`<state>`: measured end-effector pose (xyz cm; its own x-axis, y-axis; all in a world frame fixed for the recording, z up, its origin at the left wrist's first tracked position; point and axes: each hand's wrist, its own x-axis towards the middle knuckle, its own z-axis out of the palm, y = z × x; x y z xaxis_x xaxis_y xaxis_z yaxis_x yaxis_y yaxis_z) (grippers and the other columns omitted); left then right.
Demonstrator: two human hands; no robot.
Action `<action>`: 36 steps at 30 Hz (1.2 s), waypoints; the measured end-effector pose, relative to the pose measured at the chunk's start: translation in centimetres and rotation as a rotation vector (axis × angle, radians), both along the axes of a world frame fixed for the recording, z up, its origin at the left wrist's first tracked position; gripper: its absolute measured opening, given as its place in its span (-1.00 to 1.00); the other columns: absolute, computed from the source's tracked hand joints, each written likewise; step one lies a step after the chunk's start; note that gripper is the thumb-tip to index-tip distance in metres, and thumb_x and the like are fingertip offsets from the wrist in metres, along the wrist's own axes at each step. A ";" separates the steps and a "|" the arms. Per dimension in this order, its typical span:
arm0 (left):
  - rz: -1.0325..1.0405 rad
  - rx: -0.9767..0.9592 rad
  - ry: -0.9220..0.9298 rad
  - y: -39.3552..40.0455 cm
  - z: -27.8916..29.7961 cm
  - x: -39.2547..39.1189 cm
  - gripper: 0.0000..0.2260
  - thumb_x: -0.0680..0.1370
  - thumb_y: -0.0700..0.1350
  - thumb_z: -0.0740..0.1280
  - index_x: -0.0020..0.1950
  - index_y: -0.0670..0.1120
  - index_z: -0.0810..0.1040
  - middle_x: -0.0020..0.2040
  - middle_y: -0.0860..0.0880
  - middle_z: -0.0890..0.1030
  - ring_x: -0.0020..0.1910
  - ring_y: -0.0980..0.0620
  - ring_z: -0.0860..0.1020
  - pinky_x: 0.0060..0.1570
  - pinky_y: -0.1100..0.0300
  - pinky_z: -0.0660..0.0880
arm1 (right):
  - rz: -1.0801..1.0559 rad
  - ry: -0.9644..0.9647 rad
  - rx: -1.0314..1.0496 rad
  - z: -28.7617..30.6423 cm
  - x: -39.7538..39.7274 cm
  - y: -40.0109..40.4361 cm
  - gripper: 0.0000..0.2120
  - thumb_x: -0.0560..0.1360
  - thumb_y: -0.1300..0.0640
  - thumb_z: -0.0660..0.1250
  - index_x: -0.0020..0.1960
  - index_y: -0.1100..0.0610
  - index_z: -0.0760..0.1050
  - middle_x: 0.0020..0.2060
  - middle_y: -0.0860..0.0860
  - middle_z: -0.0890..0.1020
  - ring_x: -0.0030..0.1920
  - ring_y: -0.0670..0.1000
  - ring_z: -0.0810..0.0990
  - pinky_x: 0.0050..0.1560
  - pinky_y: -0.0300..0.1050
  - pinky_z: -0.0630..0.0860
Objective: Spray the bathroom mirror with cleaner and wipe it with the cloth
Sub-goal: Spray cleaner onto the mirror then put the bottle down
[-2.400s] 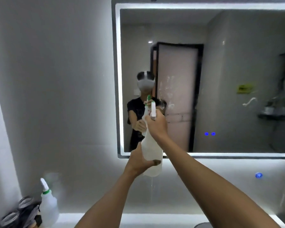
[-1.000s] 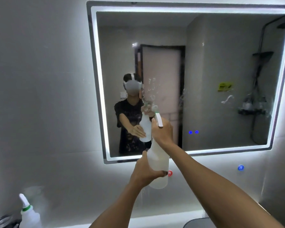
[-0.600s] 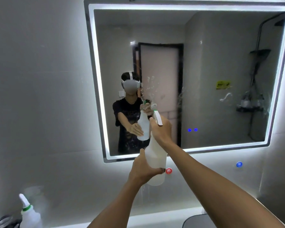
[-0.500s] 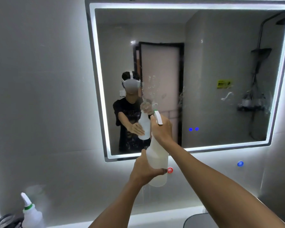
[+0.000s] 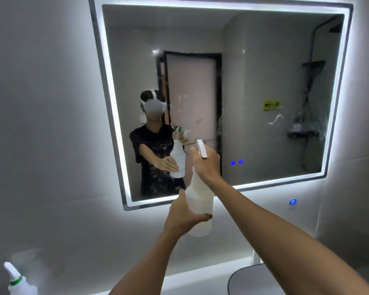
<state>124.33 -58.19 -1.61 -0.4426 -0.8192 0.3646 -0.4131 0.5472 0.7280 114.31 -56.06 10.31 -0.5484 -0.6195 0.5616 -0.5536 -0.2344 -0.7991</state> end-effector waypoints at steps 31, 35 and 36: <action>-0.280 0.004 -0.005 4.4 -0.8 -10.2 -0.25 0.17 0.14 0.58 0.24 0.05 0.32 0.06 0.09 0.51 0.05 0.01 0.50 -0.01 0.06 0.53 | -0.244 -0.125 -0.026 -1.4 -10.1 7.0 -0.60 0.57 0.16 0.29 -0.39 0.08 0.23 -0.47 -0.05 0.34 -0.45 -0.08 0.30 -0.42 -0.23 0.26; -0.237 -0.003 -0.006 4.6 -0.8 -13.4 -0.27 0.17 0.12 0.62 0.21 0.00 0.34 0.03 0.07 0.51 0.03 0.00 0.52 -0.03 0.04 0.57 | -0.212 -0.134 -0.024 -1.5 -13.3 6.9 -0.62 0.56 0.15 0.28 -0.38 0.10 0.23 -0.47 -0.03 0.34 -0.44 -0.04 0.31 -0.42 -0.21 0.28; -0.230 -0.004 -0.003 4.7 -0.8 -14.3 -0.28 0.18 0.10 0.62 0.20 -0.01 0.34 0.03 0.07 0.52 0.03 0.01 0.52 -0.08 0.08 0.56 | -0.204 -0.134 -0.024 -1.5 -14.2 6.8 -0.65 0.56 0.15 0.27 -0.36 0.13 0.26 -0.45 -0.01 0.38 -0.42 -0.01 0.33 -0.37 -0.13 0.30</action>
<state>110.03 -53.49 -2.45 -0.6184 -0.6955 0.3659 -0.2793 0.6297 0.7249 100.15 -49.26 8.84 -0.7316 -0.4753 0.4888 -0.4809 -0.1485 -0.8641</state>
